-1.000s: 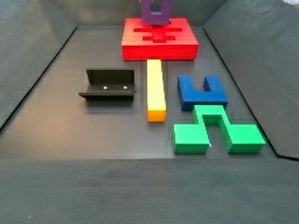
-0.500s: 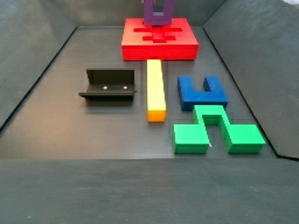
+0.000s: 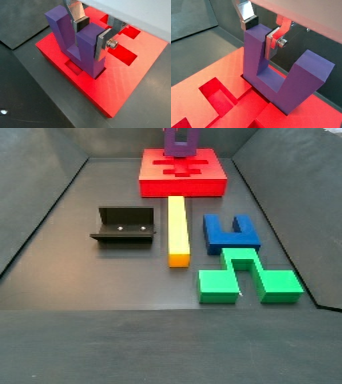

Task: Pick up the purple object. Move up. Place the purple object on the fixture. Regrasp the purple object. Move to above the board. Insert the purple object.
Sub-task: Insert the purple object.

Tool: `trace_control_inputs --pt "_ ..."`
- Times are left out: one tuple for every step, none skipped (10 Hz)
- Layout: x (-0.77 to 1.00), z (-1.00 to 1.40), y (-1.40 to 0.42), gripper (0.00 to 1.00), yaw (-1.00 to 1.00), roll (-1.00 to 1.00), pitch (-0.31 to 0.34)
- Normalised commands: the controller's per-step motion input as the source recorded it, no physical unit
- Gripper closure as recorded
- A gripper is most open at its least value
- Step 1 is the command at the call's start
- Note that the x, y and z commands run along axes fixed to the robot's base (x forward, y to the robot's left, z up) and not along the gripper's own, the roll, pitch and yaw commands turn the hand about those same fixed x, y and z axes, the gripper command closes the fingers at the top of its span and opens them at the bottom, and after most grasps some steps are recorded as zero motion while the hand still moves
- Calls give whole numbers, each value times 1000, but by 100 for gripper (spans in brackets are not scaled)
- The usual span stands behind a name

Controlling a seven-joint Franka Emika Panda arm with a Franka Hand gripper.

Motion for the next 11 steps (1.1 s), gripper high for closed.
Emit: trace_control_inputs --pt "40 -143 -9 100 3 126 0" --pt "100 -89 0 100 9 114 0" --pt "57 -123 0 100 20 171 0" --pt "26 -194 0 100 23 136 0" --pt "0 0 0 100 26 20 0" --pt "71 -43 0 100 0 0 0" --pt "43 -540 -43 100 -20 10 -80" --pt "97 -723 -40 100 0 101 -76" --pt "129 -723 0 100 0 124 -63" --pt "80 -671 -20 100 0 154 -51" --pt "94 -669 -74 100 0 214 -34"
